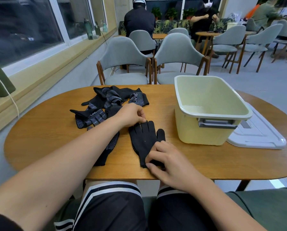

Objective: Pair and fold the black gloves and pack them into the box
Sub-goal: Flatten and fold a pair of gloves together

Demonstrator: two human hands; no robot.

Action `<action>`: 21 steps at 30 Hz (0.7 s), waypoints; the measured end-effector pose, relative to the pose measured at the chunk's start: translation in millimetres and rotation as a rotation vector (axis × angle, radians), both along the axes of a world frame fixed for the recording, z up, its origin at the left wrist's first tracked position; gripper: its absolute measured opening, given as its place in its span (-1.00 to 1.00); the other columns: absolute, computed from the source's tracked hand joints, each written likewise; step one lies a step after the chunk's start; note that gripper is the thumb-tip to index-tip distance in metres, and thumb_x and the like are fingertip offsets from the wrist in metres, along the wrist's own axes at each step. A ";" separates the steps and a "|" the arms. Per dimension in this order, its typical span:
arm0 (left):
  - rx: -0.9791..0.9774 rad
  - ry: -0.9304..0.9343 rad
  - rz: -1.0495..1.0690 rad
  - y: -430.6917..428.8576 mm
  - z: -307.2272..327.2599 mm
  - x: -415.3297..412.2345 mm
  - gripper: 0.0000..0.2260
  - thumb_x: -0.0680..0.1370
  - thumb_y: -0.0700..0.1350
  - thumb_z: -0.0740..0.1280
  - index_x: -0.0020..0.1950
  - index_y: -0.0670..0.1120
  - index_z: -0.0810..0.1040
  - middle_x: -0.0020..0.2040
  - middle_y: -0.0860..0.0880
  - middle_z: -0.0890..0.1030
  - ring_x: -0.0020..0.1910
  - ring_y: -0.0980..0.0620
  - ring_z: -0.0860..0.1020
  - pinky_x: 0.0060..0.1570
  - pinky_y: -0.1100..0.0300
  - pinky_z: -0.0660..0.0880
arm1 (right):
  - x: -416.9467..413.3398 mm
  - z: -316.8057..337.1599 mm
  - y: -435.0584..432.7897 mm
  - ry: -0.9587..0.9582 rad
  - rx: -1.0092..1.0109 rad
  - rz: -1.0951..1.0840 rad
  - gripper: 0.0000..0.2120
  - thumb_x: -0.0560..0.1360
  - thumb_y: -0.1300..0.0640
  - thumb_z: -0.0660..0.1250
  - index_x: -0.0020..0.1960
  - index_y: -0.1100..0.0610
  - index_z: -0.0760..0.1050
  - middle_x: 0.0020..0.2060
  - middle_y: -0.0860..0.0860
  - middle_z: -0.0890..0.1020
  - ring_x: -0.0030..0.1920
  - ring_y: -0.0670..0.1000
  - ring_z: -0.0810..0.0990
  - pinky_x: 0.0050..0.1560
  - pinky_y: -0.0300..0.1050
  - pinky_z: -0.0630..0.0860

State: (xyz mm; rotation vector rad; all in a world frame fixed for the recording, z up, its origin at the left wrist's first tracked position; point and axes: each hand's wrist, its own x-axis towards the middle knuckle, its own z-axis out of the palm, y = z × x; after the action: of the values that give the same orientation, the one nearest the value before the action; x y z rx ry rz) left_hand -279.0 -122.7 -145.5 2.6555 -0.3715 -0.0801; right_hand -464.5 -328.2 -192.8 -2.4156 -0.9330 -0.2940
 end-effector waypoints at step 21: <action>-0.175 -0.253 -0.059 30.6 -6.4 -98.3 -0.90 0.55 -0.06 0.53 -0.03 0.13 0.66 -0.15 0.14 0.65 -0.18 0.14 0.61 -0.07 0.16 0.58 | 5.2 5.9 -16.6 0.108 0.227 -0.031 -0.96 0.63 0.11 0.47 0.06 -0.02 0.67 -0.01 -0.16 0.58 0.11 -0.02 0.57 0.11 -0.04 0.52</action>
State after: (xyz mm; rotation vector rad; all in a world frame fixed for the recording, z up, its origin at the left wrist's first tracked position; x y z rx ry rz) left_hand -377.3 -92.1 -151.9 2.4859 -0.5137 0.2607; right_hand -459.3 -344.9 -186.8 -2.2157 -0.7708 -0.2626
